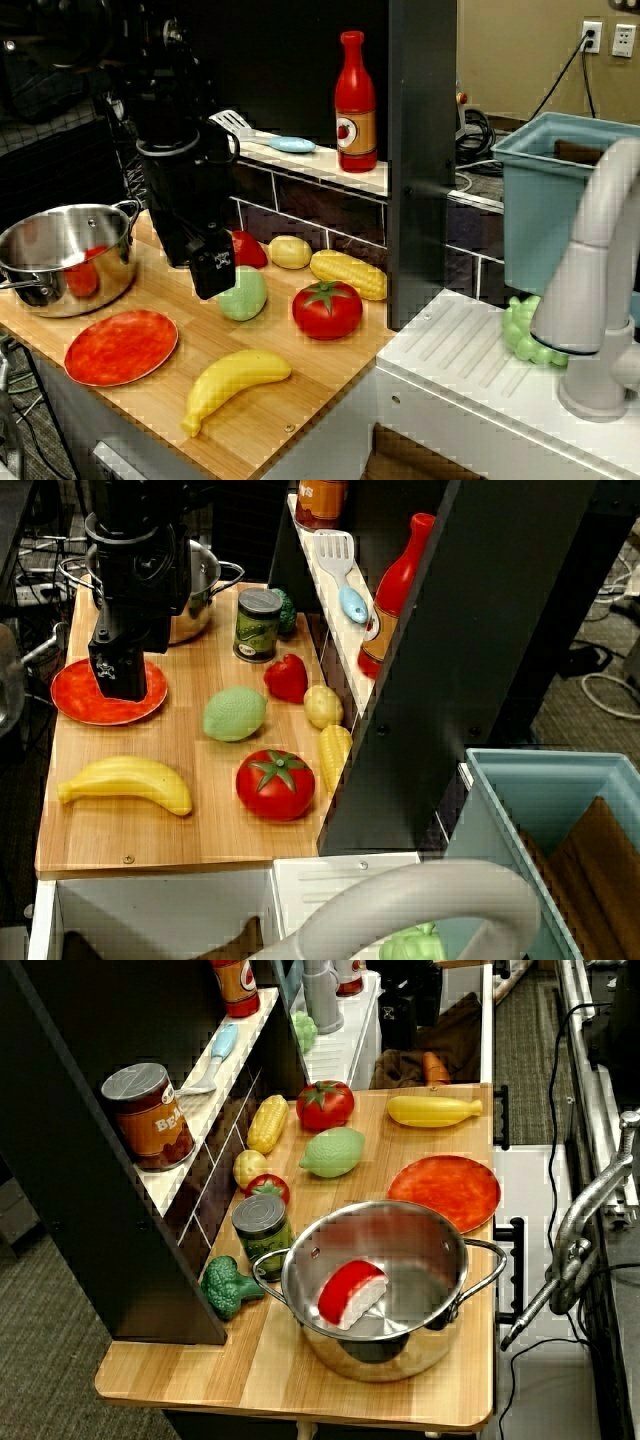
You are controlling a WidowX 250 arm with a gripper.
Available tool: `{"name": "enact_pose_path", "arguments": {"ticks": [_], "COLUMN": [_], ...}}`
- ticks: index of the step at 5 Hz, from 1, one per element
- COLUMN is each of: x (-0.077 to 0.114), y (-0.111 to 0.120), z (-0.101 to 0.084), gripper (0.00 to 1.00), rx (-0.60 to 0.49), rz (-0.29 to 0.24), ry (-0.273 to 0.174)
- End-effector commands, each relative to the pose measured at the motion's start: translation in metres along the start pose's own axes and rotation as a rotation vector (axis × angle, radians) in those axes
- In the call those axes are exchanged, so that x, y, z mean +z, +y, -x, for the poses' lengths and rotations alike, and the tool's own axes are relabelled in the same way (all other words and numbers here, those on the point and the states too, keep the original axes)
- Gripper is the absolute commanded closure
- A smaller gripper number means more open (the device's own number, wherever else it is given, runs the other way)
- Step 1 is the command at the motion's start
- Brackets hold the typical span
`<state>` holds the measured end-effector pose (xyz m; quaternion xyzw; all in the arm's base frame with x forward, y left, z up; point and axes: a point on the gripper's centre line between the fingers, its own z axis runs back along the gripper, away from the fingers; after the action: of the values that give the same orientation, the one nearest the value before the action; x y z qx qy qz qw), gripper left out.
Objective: Put banana on plate
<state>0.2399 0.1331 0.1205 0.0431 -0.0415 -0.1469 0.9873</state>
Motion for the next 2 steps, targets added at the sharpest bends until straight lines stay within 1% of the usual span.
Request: {"name": "enact_pose_path", "arguments": {"ticks": [1, 2], "x": [0.000, -0.014], "y": [0.000, -0.002], "z": [0.000, -0.002], "gripper": [0.00, 0.00], "rx": [0.000, 0.019], "rz": [0.000, 0.000], "ry": [0.000, 0.056]}}
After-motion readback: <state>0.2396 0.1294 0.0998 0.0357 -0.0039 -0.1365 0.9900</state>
